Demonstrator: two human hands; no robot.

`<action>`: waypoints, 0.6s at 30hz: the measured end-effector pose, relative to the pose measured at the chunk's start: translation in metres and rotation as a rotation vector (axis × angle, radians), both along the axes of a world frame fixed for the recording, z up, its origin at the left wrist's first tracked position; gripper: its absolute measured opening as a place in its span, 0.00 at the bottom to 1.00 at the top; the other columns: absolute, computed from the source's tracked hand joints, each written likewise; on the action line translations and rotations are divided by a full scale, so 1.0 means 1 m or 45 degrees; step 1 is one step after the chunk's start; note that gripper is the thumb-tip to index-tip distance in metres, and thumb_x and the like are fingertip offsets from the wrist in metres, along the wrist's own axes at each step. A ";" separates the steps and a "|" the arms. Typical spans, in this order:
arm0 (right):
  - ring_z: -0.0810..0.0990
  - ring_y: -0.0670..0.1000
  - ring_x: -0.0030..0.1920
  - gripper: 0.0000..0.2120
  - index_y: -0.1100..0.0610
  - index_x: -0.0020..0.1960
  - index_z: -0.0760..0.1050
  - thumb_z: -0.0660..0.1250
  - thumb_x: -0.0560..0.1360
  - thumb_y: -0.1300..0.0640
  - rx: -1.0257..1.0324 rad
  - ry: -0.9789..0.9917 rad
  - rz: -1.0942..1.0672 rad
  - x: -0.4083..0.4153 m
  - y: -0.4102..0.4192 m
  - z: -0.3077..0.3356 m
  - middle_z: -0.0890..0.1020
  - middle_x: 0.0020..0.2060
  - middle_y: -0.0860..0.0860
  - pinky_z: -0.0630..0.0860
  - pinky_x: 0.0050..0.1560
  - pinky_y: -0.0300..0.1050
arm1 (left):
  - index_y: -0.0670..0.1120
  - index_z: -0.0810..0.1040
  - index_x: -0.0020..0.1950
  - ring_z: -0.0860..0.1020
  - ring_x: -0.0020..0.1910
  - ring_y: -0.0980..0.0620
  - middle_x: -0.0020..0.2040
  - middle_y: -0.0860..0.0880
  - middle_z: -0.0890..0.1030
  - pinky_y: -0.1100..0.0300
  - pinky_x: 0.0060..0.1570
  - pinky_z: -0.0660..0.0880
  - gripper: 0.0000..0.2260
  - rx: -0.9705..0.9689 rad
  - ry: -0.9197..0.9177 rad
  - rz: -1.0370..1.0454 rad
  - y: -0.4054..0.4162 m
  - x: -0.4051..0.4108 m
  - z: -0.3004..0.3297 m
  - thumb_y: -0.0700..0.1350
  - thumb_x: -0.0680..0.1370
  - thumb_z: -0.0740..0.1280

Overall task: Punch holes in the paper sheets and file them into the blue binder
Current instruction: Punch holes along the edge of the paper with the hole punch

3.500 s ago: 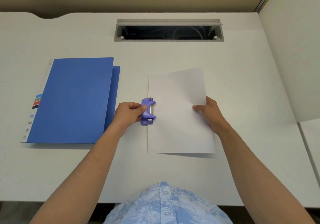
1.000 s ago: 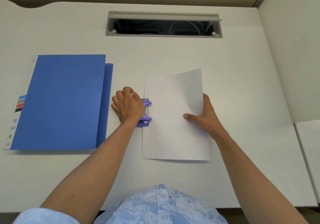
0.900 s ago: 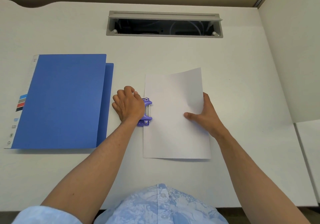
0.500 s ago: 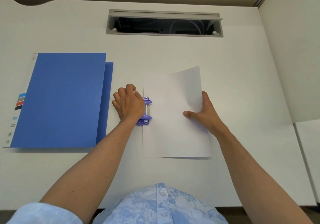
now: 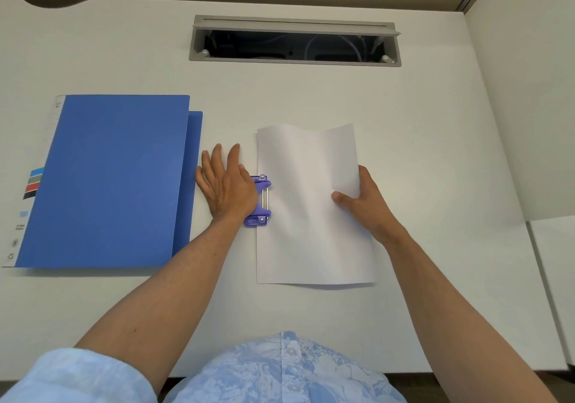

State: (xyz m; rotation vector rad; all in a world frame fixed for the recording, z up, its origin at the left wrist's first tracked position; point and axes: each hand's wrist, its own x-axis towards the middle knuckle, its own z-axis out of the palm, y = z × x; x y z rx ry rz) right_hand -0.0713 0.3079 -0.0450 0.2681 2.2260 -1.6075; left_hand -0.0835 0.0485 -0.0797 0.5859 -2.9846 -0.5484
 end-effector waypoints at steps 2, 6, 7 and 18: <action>0.79 0.48 0.60 0.26 0.53 0.71 0.65 0.71 0.76 0.59 -0.019 -0.014 -0.020 0.001 0.001 -0.001 0.77 0.63 0.47 0.78 0.55 0.46 | 0.53 0.64 0.75 0.52 0.78 0.44 0.78 0.46 0.59 0.46 0.75 0.47 0.20 0.018 0.001 0.005 0.000 0.000 0.000 0.45 0.82 0.54; 0.79 0.46 0.59 0.26 0.54 0.71 0.66 0.70 0.76 0.60 -0.029 -0.009 -0.027 0.000 0.002 0.001 0.77 0.62 0.47 0.78 0.50 0.41 | 0.53 0.64 0.75 0.51 0.78 0.44 0.78 0.46 0.59 0.46 0.75 0.46 0.20 0.017 -0.007 -0.001 0.000 0.001 0.000 0.46 0.82 0.53; 0.79 0.46 0.59 0.26 0.54 0.71 0.66 0.70 0.76 0.60 -0.032 -0.009 -0.030 0.000 0.002 0.001 0.77 0.62 0.47 0.78 0.50 0.41 | 0.53 0.64 0.75 0.51 0.78 0.44 0.78 0.47 0.59 0.46 0.75 0.46 0.20 0.025 -0.010 0.002 0.000 0.001 0.000 0.46 0.82 0.54; 0.81 0.51 0.59 0.24 0.52 0.68 0.68 0.72 0.75 0.61 -0.108 -0.010 -0.116 0.005 0.008 0.002 0.79 0.61 0.49 0.80 0.58 0.56 | 0.45 0.75 0.62 0.66 0.71 0.45 0.68 0.46 0.73 0.49 0.71 0.60 0.14 0.349 0.068 0.111 0.005 -0.001 0.023 0.49 0.81 0.58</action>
